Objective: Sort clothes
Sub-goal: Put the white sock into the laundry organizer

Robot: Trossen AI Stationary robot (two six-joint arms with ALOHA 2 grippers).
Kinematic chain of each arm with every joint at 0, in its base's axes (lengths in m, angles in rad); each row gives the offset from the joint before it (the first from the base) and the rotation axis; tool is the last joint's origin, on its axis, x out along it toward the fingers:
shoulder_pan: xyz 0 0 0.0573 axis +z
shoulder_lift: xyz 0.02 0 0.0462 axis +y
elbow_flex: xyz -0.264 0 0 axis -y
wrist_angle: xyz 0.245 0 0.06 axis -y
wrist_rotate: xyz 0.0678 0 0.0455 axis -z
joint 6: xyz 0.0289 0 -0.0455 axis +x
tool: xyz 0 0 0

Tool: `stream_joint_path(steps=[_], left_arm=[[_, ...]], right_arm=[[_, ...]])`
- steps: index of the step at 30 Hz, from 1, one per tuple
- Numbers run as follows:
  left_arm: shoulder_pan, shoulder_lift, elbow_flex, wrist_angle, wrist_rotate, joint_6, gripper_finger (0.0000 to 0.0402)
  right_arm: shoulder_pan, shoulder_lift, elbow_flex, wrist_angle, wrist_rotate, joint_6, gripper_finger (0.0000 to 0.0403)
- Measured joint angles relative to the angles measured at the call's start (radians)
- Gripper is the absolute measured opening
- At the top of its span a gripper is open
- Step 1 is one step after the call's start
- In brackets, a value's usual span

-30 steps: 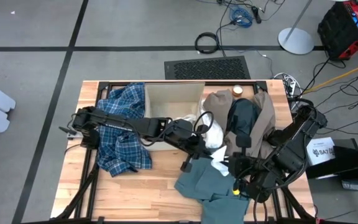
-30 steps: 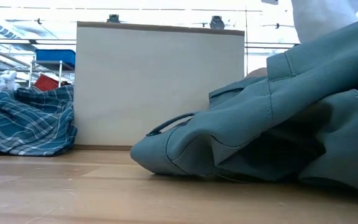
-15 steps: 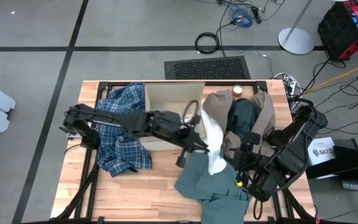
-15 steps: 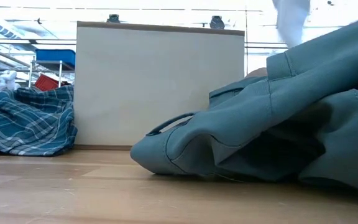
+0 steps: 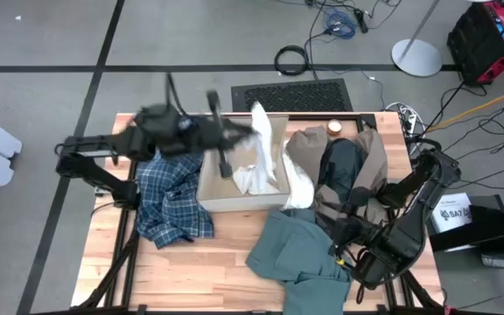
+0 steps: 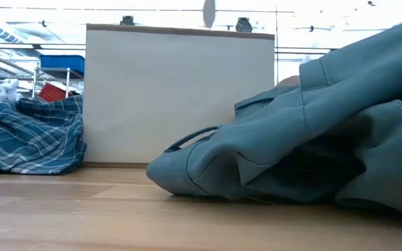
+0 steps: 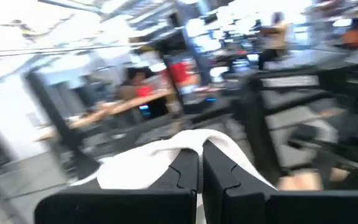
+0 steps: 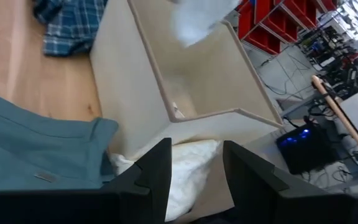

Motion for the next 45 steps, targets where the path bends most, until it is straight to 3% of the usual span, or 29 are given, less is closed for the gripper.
stream_joint_path(steps=[11, 14, 19, 23, 31, 38, 45], left_arm=[[0.222, 0.018, 0.000, -0.301, -0.001, -0.142, 0.0002], [0.243, 0.046, 0.000, -0.436, 0.015, -0.169, 0.0002], [0.261, 0.098, 0.000, -0.702, 0.138, -0.174, 0.0004], [0.262, 0.164, -0.001, -0.846, 0.155, -0.174, 0.0018], [0.256, 0.279, -0.001, -0.873, 0.109, -0.174, 0.0026], [0.256, 0.277, -0.002, -0.881, 0.108, -0.182, 0.0029], [0.255, 0.256, -0.002, -0.950, 0.137, -0.267, 0.0089]], right_arm=[[-0.017, 0.000, -0.015, -0.004, 0.000, -0.008, 0.0132], [-0.017, 0.000, -0.015, -0.004, 0.000, -0.008, 0.0132], [-0.017, 0.000, -0.015, -0.004, -0.001, -0.008, 0.0132], [-0.017, 0.000, -0.015, -0.004, -0.002, -0.008, 0.0132], [-0.017, 0.000, -0.015, -0.003, -0.002, -0.008, 0.0132], [-0.017, 0.000, -0.015, -0.003, -0.003, -0.004, 0.0132], [-0.017, 0.000, -0.015, -0.003, -0.003, -0.004, 0.0132]])
